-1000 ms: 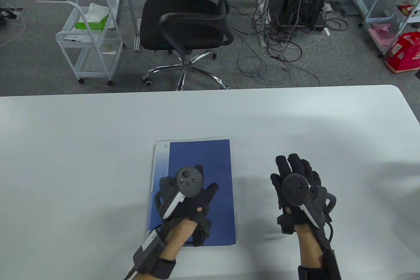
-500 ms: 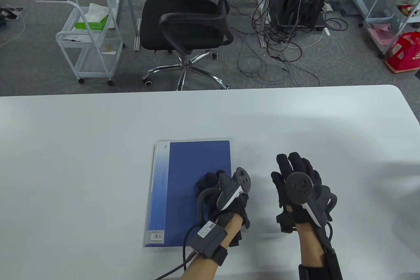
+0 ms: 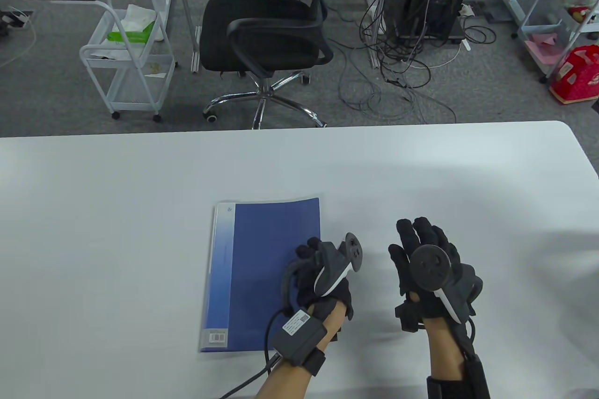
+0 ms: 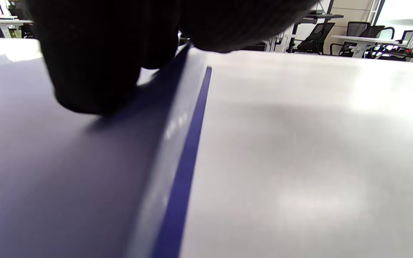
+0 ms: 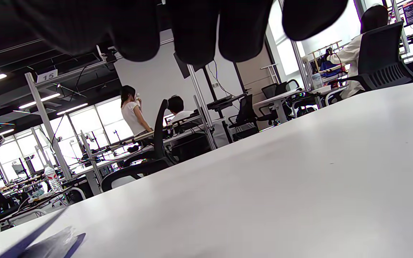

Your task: Pull newspapers from file folder

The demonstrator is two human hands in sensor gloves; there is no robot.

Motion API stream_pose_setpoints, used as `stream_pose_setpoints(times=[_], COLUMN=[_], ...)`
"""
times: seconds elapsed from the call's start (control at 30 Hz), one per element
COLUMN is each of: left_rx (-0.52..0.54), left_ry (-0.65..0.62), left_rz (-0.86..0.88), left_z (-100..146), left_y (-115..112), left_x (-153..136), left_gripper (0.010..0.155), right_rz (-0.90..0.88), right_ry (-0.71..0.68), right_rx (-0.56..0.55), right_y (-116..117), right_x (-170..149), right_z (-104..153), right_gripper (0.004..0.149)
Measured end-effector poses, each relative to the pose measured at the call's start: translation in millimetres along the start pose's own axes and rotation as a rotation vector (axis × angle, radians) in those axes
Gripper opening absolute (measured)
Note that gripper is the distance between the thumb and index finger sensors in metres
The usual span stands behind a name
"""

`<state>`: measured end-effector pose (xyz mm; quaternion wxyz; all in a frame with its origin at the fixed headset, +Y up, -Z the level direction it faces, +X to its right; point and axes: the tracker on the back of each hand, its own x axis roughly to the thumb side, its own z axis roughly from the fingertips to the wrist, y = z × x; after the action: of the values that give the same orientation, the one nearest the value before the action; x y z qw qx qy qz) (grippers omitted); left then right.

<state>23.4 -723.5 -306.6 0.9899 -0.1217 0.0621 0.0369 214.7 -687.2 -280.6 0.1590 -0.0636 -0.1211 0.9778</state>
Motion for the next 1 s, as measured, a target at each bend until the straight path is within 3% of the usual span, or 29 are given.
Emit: stream_pose_setpoints(times=[0.23, 0.37, 0.53, 0.77, 0.83, 1.0], left_rx=[-0.001, 0.016, 0.011, 0.085, 0.155, 0.173], left_ry=[-0.007, 0.003, 0.069, 0.224, 0.272, 0.358], left_rz=[0.065, 0.107, 0.055, -0.179, -0.256, -0.401], left_z=[15, 27, 35, 39, 40, 35], left_y=[75, 124, 168, 182, 176, 148], left_x=[-41, -76, -127, -189, -200, -220], left_gripper=[0.068, 0.068, 0.068, 0.071, 0.069, 0.070], right_rz=[0.005, 0.009, 0.015, 0.027, 0.031, 0.040], right_ry=[0.003, 0.009, 0.015, 0.019, 0.019, 0.022], right_rx=[0.005, 0.005, 0.006, 0.016, 0.017, 0.023], right_y=[1, 1, 1, 2, 2, 3], right_x=[-1, -3, -4, -4, -4, -4], right_z=[0, -1, -1, -1, -1, 0], right_gripper=[0.059, 0.059, 0.059, 0.059, 0.059, 0.059])
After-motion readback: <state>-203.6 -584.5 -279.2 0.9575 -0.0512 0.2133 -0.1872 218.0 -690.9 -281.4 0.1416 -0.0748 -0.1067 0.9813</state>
